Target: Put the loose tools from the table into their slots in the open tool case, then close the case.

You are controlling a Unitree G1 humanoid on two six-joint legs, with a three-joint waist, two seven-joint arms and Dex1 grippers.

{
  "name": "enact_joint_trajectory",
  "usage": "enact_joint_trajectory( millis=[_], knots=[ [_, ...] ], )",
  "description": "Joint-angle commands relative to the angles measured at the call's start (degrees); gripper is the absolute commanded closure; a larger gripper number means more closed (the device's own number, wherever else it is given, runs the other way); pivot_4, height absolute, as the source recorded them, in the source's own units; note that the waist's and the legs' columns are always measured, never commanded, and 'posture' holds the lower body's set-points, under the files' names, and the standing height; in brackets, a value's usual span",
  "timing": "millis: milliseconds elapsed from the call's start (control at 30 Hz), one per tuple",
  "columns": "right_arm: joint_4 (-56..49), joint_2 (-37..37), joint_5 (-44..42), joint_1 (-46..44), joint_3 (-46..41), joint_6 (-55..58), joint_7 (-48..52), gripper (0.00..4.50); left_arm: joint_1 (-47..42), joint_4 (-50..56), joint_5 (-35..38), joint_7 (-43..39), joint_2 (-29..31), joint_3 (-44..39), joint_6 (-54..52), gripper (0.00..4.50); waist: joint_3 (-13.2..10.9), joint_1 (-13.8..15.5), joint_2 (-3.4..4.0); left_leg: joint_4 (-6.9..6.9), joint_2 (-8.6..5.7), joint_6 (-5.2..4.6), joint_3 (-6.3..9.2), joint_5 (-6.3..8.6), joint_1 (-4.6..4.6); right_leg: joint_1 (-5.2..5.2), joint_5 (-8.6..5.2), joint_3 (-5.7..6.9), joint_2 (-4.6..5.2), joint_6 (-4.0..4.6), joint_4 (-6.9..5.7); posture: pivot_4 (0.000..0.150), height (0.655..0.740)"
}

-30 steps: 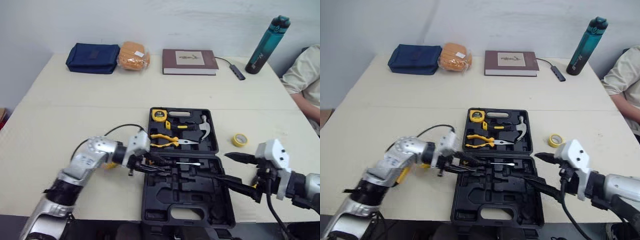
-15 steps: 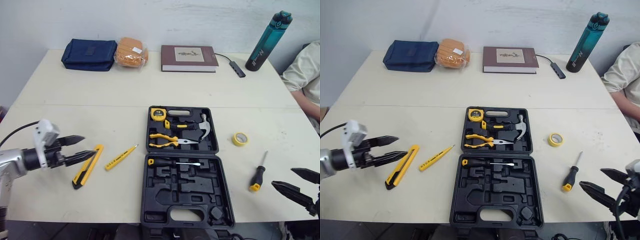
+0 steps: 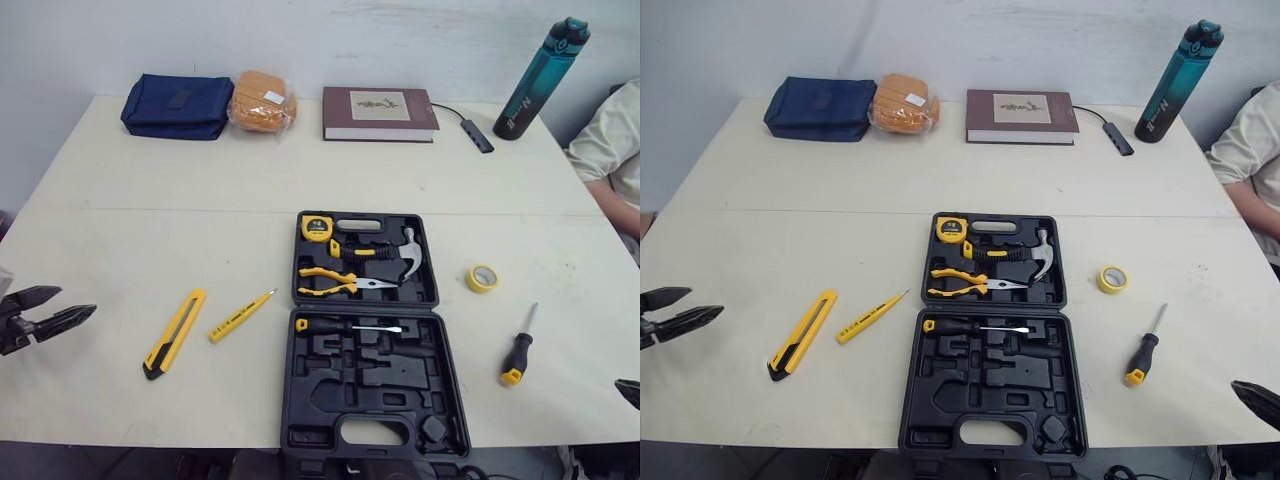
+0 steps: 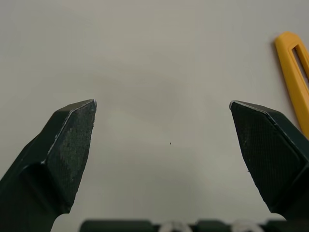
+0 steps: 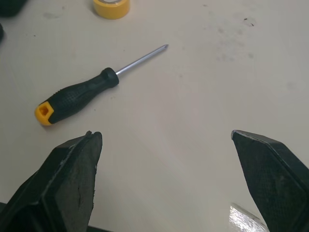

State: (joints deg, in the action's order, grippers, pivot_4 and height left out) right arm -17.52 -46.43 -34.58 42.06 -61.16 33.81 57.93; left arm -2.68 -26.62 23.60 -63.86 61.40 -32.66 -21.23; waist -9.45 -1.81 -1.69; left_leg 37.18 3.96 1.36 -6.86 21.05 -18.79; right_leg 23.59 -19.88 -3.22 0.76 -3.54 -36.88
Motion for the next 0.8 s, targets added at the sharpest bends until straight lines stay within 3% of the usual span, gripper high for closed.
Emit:
enact_joint_trajectory(
  millis=[33, 200, 433, 633, 800],
  knots=[
    [-2.3, 1.4, -1.2, -1.0, -1.1, 0.5, -1.5, 0.00, -1.4, 1.7, 0.3, -1.0, 0.3, 1.0, 1.0, 0.04, 0.0, 0.0, 0.00, 0.01, 0.00, 0.00, 0.00, 0.00, 0.00, 0.00, 0.00, 0.00, 0.00, 0.00, -0.03, 0.150, 0.7400],
    [-12.5, 5.4, -4.8, -2.1, 1.6, 4.4, -6.1, 0.00, -2.6, 8.1, 2.8, -2.7, -0.6, 3.2, -2.4, 0.04, 0.0, 0.0, 0.02, 0.01, 0.00, 0.05, 0.01, -0.03, 0.01, 0.04, 0.00, 0.02, -0.02, 0.00, -0.18, 0.150, 0.7400],
    [-27.6, 11.7, -10.5, -3.7, 6.6, 10.0, -18.4, 0.00, -6.5, 25.5, 10.0, -3.4, -2.4, 8.2, -12.2, 0.04, 0.0, -0.1, 0.03, 0.12, -0.04, 0.33, 0.02, -0.20, -0.03, 0.03, 0.00, 0.00, -0.01, 0.00, -0.33, 0.150, 0.7400],
    [-35.5, 18.1, -13.3, -6.1, 12.8, 13.5, -32.8, 0.00, -14.4, 38.7, 18.3, -3.1, -4.7, 15.3, -20.6, 0.04, 0.0, -0.1, 0.01, 0.26, -0.05, 0.37, 0.04, -0.22, -0.08, 0.05, 0.00, -0.02, -0.07, -0.01, -0.43, 0.150, 0.7400],
    [-39.8, 23.6, -9.8, -6.9, 20.1, 14.4, -44.3, 0.00, -19.5, 45.5, 22.2, -4.1, -7.6, 21.2, -23.1, 0.04, 0.0, -0.5, 0.06, 0.45, -0.05, 0.44, 0.02, -0.30, -0.08, 0.06, 0.00, -0.09, -0.19, -0.01, -0.58, 0.150, 0.7400]
  ],
)
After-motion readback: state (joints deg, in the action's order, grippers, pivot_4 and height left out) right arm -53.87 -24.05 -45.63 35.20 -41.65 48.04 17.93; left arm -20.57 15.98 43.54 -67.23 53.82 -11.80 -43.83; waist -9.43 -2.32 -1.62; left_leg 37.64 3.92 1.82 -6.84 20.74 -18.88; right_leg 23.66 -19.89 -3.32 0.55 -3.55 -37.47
